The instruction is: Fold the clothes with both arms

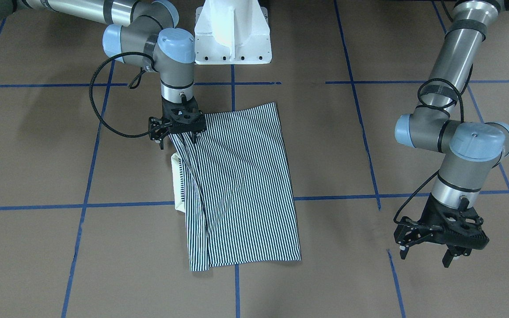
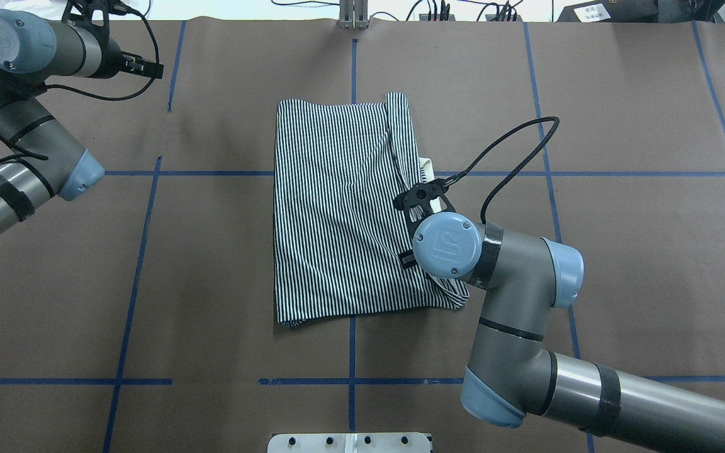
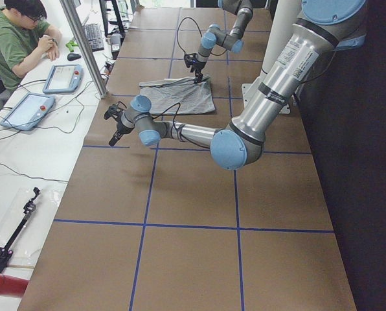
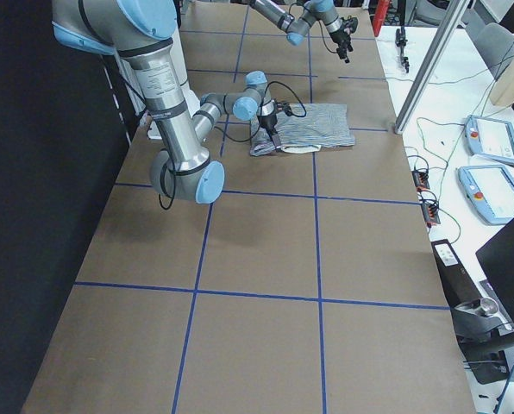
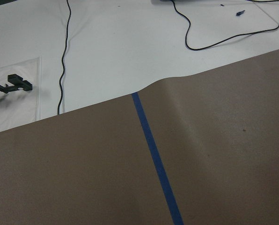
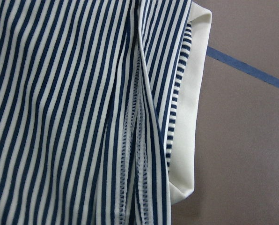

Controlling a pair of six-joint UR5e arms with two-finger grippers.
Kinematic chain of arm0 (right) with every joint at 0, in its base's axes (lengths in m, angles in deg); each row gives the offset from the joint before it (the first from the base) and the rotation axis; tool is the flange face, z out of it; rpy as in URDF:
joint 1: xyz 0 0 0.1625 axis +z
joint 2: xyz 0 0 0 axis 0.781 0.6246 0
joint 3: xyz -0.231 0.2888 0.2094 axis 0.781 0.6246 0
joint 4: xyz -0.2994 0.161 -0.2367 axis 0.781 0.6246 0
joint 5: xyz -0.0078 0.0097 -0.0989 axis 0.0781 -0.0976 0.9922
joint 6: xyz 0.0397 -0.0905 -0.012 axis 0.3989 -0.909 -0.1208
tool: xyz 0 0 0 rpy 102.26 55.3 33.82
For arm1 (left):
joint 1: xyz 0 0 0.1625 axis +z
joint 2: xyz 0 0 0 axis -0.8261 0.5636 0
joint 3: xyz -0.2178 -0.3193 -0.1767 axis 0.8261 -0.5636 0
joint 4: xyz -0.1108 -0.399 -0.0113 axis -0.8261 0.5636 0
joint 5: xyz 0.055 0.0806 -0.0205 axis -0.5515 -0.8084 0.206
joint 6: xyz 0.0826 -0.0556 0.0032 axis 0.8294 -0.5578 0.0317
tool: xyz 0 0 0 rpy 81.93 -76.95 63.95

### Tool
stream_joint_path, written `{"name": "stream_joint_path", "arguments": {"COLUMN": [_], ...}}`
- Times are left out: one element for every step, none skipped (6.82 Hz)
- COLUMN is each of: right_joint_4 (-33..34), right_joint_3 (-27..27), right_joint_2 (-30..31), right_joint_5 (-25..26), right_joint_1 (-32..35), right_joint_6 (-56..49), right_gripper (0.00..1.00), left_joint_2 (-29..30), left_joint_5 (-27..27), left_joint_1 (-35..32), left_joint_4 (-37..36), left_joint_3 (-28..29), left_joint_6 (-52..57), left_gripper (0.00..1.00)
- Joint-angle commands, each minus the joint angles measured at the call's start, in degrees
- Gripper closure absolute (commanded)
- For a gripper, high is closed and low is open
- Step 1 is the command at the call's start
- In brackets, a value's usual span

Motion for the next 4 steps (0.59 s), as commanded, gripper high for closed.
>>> {"name": "stream_joint_path", "arguments": {"right_joint_4": [0.0,-0.1,-0.2,-0.3], "right_joint_3": [0.0,0.0,-0.3,-0.5], "right_joint_2": [0.2,1.5,3.2,5.7], "right_joint_5": [-0.2,-0.2,-0.9,-1.8], "right_joint_1": [0.5,1.8,3.8,5.5], "right_joint_6": [-2.7,-4.9,-7.5,-9.6], "right_gripper": [0.00,0.00,0.00,0.00], "left_joint_2": [0.0,0.0,0.0,0.1], "left_joint_5": [0.0,0.0,0.0,0.0], "left_joint_1": [0.0,0.1,0.1,0.1], "left_joint_4": [-0.1,-0.1,-0.1,-0.1], "left_joint_3": [0.1,0.1,0.1,0.0], "left_joint_6": [0.0,0.0,0.0,0.0], "left_gripper": [0.00,0.00,0.00,0.00]}}
